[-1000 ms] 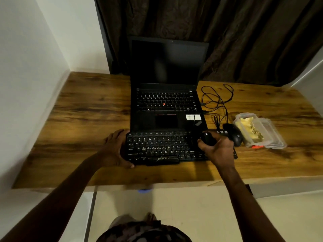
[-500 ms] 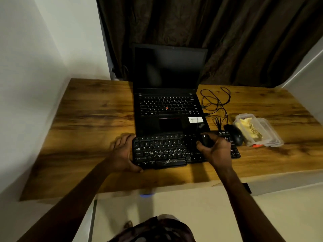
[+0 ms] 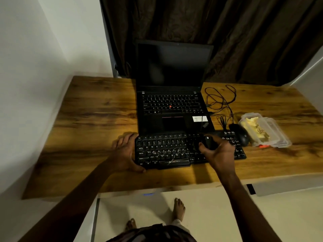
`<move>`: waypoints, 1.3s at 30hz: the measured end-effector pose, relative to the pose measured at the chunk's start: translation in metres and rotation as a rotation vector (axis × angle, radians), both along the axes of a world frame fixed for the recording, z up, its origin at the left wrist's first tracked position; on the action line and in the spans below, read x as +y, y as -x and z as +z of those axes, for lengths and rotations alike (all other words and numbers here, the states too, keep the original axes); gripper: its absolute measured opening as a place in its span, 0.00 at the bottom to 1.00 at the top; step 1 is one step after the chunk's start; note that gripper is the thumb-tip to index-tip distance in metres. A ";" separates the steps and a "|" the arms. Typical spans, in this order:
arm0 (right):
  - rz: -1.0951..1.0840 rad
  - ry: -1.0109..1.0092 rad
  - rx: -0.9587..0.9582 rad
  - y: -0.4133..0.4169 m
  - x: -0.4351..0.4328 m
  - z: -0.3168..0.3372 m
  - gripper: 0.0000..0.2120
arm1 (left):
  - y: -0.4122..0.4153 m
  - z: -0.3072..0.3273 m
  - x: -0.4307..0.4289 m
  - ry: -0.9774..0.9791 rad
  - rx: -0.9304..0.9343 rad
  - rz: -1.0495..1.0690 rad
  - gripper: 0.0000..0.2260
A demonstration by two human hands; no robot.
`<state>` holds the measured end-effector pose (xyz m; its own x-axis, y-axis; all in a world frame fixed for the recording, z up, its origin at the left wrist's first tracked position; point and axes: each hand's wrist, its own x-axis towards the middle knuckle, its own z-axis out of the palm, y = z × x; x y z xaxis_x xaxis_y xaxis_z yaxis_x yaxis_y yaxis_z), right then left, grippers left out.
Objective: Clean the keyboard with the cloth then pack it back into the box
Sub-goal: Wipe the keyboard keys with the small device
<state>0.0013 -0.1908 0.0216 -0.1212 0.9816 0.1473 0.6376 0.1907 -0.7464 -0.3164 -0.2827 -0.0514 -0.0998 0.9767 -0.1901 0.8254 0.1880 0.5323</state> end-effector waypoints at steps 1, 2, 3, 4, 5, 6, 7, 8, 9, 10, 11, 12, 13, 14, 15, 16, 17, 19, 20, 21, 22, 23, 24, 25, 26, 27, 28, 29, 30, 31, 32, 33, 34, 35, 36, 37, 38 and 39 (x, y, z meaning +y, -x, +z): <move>0.028 0.001 -0.005 0.005 -0.002 -0.002 0.08 | 0.000 0.000 0.000 0.002 0.003 -0.001 0.67; 0.060 0.015 0.002 0.011 -0.006 -0.003 0.07 | 0.000 -0.001 0.001 0.002 0.006 -0.001 0.67; 0.090 0.039 0.021 0.019 -0.010 -0.003 0.07 | 0.000 -0.002 0.001 0.000 0.008 -0.001 0.67; 0.116 0.068 0.047 0.027 -0.014 -0.003 0.07 | 0.000 -0.002 0.001 0.001 0.006 -0.002 0.67; 0.141 0.088 0.073 0.034 -0.017 -0.003 0.07 | 0.000 -0.002 0.001 0.005 0.002 -0.003 0.67; 0.163 0.096 0.096 0.039 -0.019 -0.001 0.08 | -0.001 -0.001 0.001 0.011 0.002 -0.003 0.68; 0.178 0.095 0.113 0.043 -0.020 0.000 0.09 | 0.000 -0.001 0.001 0.015 0.005 -0.002 0.68; 0.178 0.098 0.127 0.043 -0.019 0.002 0.09 | 0.000 0.000 0.001 0.015 0.008 -0.004 0.68; 0.167 0.107 0.136 0.040 -0.016 0.003 0.09 | -0.001 0.001 0.001 0.016 0.009 -0.006 0.68; 0.147 0.114 0.137 0.036 -0.013 0.004 0.09 | -0.001 0.002 0.001 0.017 0.004 -0.007 0.68; 0.118 0.115 0.128 0.030 -0.010 0.005 0.09 | -0.001 0.003 0.001 0.022 -0.001 -0.006 0.67; 0.082 0.109 0.115 0.024 -0.007 0.006 0.09 | -0.001 0.003 0.001 0.027 -0.006 -0.004 0.67; 0.046 0.100 0.097 0.018 -0.004 0.006 0.09 | -0.002 0.004 0.001 0.030 -0.010 -0.001 0.67; 0.020 0.090 0.079 0.015 -0.003 0.007 0.09 | -0.002 0.004 0.001 0.031 -0.011 0.000 0.67; 0.013 0.079 0.058 0.014 -0.002 0.006 0.08 | -0.002 0.004 0.000 0.028 -0.010 0.000 0.67; 0.023 0.068 0.038 0.016 -0.003 0.006 0.07 | -0.002 0.004 0.000 0.029 -0.010 -0.001 0.67; 0.042 0.058 0.020 0.020 -0.006 0.005 0.07 | -0.002 0.004 0.000 0.033 -0.015 0.001 0.67; 0.089 0.058 0.003 0.035 -0.013 0.003 0.06 | -0.003 0.005 0.000 0.040 -0.025 0.002 0.67; 0.118 0.069 0.004 0.043 -0.017 0.002 0.06 | -0.003 0.005 -0.001 0.041 -0.023 0.000 0.67; 0.150 0.084 0.018 0.051 -0.021 0.001 0.06 | -0.002 0.005 -0.001 0.039 -0.019 -0.004 0.67; 0.179 0.099 0.047 0.058 -0.025 0.001 0.05 | -0.002 0.004 -0.001 0.033 -0.015 -0.007 0.67; 0.200 0.107 0.079 0.063 -0.028 0.001 0.04 | -0.001 0.004 -0.001 0.029 -0.011 -0.008 0.68; 0.210 0.110 0.104 0.065 -0.029 0.003 0.04 | -0.001 0.004 -0.002 0.025 -0.007 -0.010 0.68; 0.205 0.113 0.124 0.065 -0.029 0.004 0.05 | -0.001 0.003 -0.002 0.022 -0.002 -0.013 0.68; 0.183 0.114 0.130 0.061 -0.027 0.007 0.08 | 0.000 0.003 -0.002 0.019 0.002 -0.014 0.67; 0.156 0.113 0.131 0.057 -0.024 0.009 0.11 | -0.001 0.002 -0.003 0.014 0.003 -0.015 0.67; 0.127 0.107 0.120 0.051 -0.021 0.009 0.11 | 0.000 0.002 -0.003 0.010 0.004 -0.016 0.67; 0.099 0.102 0.102 0.045 -0.017 0.009 0.11 | 0.000 0.001 -0.003 0.007 0.004 -0.017 0.66; 0.074 0.098 0.081 0.039 -0.016 0.009 0.10 | -0.001 0.001 -0.002 0.002 0.004 -0.016 0.66; 0.062 0.087 0.061 0.037 -0.015 0.009 0.09 | 0.000 0.000 -0.002 -0.003 0.002 -0.010 0.66; 0.066 0.070 0.042 0.038 -0.015 0.009 0.09 | 0.000 -0.001 -0.002 -0.008 -0.002 -0.006 0.66; 0.080 0.054 0.028 0.042 -0.017 0.007 0.08 | 0.000 -0.002 -0.002 -0.007 -0.007 -0.003 0.66; 0.098 0.048 0.023 0.048 -0.019 0.006 0.07 | 0.001 -0.002 -0.002 -0.008 -0.009 -0.003 0.66; 0.115 0.052 0.025 0.055 -0.022 0.005 0.06 | 0.000 -0.003 -0.001 -0.008 -0.010 -0.005 0.66; 0.135 0.061 0.031 0.062 -0.025 0.004 0.05 | 0.000 -0.003 -0.001 -0.008 -0.010 -0.005 0.66; 0.162 0.065 0.042 0.069 -0.028 0.003 0.04 | -0.001 -0.003 -0.001 -0.007 -0.011 -0.006 0.67; 0.194 0.072 0.059 0.076 -0.031 0.001 0.04 | 0.000 -0.003 -0.002 -0.007 -0.010 -0.006 0.67; 0.222 0.089 0.081 0.081 -0.032 0.000 0.04 | 0.000 -0.003 -0.002 -0.010 -0.009 -0.005 0.67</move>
